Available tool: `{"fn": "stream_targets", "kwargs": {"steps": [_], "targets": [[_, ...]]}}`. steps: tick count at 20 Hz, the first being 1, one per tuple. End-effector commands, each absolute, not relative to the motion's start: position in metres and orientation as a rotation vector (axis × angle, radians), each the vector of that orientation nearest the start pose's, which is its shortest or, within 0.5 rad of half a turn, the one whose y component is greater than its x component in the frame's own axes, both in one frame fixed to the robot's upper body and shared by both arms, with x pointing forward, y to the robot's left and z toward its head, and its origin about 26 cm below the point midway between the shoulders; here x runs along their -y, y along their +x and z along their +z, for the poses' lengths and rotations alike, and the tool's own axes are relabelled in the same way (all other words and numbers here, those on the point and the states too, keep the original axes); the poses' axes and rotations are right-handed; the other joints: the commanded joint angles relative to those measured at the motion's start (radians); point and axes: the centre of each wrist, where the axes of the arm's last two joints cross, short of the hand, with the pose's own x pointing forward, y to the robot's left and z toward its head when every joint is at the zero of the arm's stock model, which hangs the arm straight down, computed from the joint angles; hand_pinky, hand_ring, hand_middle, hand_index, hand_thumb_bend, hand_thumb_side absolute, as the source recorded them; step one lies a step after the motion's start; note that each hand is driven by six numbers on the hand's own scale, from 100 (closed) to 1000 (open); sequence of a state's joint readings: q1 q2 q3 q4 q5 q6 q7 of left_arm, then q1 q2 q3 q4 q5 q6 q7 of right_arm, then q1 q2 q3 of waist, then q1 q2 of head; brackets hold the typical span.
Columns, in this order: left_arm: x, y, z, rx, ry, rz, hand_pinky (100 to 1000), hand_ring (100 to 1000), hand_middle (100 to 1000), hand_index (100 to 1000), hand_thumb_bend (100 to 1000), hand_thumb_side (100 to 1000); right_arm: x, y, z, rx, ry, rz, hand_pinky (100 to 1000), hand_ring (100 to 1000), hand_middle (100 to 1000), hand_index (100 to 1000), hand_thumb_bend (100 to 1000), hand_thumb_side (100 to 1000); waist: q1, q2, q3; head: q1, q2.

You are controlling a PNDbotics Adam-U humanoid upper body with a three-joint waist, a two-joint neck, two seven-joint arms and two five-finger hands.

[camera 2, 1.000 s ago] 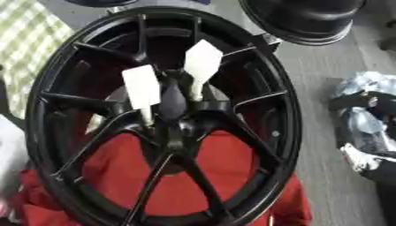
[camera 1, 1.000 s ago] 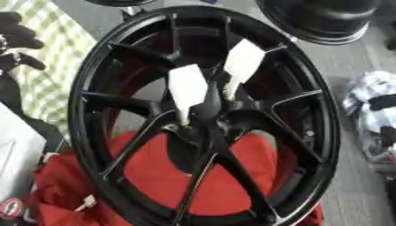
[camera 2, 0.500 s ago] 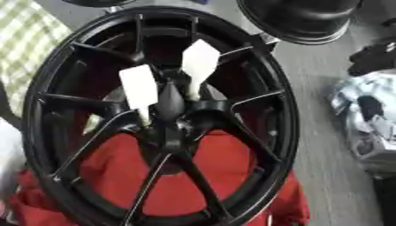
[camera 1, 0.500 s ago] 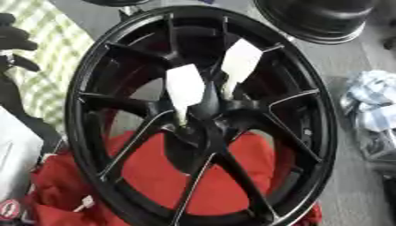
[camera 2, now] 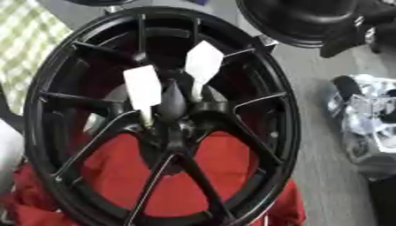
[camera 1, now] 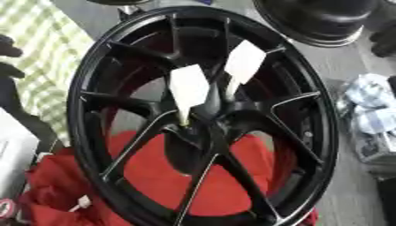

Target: Pull the pin out of the wheel hub.

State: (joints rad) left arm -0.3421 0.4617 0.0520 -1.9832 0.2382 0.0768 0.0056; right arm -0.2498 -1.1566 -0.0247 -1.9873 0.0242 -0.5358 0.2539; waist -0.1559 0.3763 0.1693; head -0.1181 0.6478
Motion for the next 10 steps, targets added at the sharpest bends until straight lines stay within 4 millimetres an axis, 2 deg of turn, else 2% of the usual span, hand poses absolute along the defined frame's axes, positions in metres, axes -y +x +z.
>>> {"fn": "stream_targets", "kwargs": {"steps": [1, 6, 10], "targets": [[-0.288, 0.301, 0.238, 2.253, 0.065, -0.366, 531, 666, 612, 770, 100, 742, 0.348, 0.273, 0.318, -2.513, 0.650, -2.226, 884, 801, 687, 764, 100, 215, 0.002, -0.015, 0.009, -0.032, -0.018], [-0.287, 0.301, 0.241, 2.262, 0.062, -0.370, 530, 667, 612, 770, 100, 744, 0.340, 0.275, 0.324, -2.461, 0.626, -2.251, 889, 809, 699, 774, 100, 217, -0.009, -0.002, 0.040, -0.081, -0.026], [-0.287, 0.301, 0.241, 2.263, 0.063, -0.369, 530, 667, 612, 770, 100, 744, 0.338, 0.276, 0.326, -2.455, 0.620, -2.250, 889, 809, 699, 774, 100, 217, -0.011, 0.000, 0.045, -0.088, -0.027]]}}
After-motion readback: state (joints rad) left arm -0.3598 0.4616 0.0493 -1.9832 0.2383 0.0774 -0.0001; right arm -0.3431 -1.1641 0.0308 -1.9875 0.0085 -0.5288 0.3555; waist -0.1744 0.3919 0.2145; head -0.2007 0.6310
